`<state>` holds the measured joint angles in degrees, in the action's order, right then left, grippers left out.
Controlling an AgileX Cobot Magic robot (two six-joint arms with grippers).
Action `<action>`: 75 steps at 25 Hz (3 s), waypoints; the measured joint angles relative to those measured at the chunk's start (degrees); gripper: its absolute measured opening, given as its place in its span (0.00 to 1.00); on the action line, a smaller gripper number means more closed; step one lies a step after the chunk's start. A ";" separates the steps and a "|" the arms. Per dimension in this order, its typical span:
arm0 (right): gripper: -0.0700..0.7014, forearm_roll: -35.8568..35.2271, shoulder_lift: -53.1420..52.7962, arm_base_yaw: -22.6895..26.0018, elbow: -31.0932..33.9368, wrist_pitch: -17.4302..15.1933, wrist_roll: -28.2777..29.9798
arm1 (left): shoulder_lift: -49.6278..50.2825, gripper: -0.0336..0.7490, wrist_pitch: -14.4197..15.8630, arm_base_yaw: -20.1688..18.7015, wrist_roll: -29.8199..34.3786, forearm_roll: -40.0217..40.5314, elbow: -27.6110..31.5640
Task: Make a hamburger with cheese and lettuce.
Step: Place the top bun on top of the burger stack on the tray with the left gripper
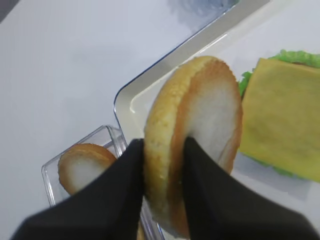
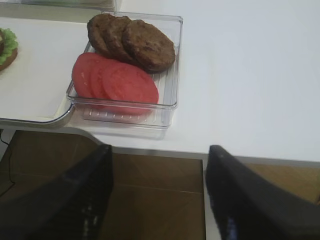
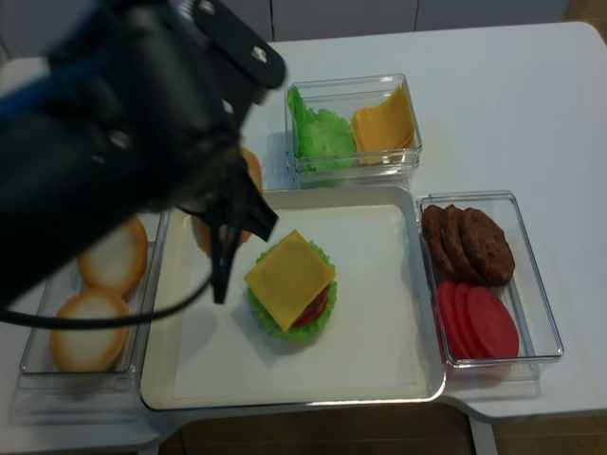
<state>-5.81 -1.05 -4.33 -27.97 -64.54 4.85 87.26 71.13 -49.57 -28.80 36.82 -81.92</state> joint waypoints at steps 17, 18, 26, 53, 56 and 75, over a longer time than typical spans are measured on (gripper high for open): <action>0.67 0.00 0.00 0.00 0.00 0.00 0.38 | 10.38 0.26 -1.06 -6.08 -5.21 12.41 -0.32; 0.67 0.00 0.00 0.00 0.00 0.00 0.38 | 10.69 0.26 -1.06 -6.08 -5.21 12.49 -0.32; 0.67 0.00 0.00 0.00 0.00 0.00 0.38 | 13.63 0.26 -1.44 -6.08 -5.21 12.69 -0.32; 0.67 0.00 0.00 0.00 0.00 0.00 0.38 | 14.94 0.26 -1.57 -6.21 -7.12 14.35 -0.32; 0.67 0.00 0.00 0.00 0.00 0.00 0.38 | 14.94 0.26 -1.57 -6.21 -7.12 14.35 -0.32; 0.67 0.00 0.00 0.00 0.00 0.00 0.38 | 14.94 0.26 -1.57 -6.21 -8.17 14.16 -0.32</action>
<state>-5.81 -1.05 -4.33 -27.97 -64.54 5.24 102.20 69.56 -55.78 -36.97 50.99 -82.25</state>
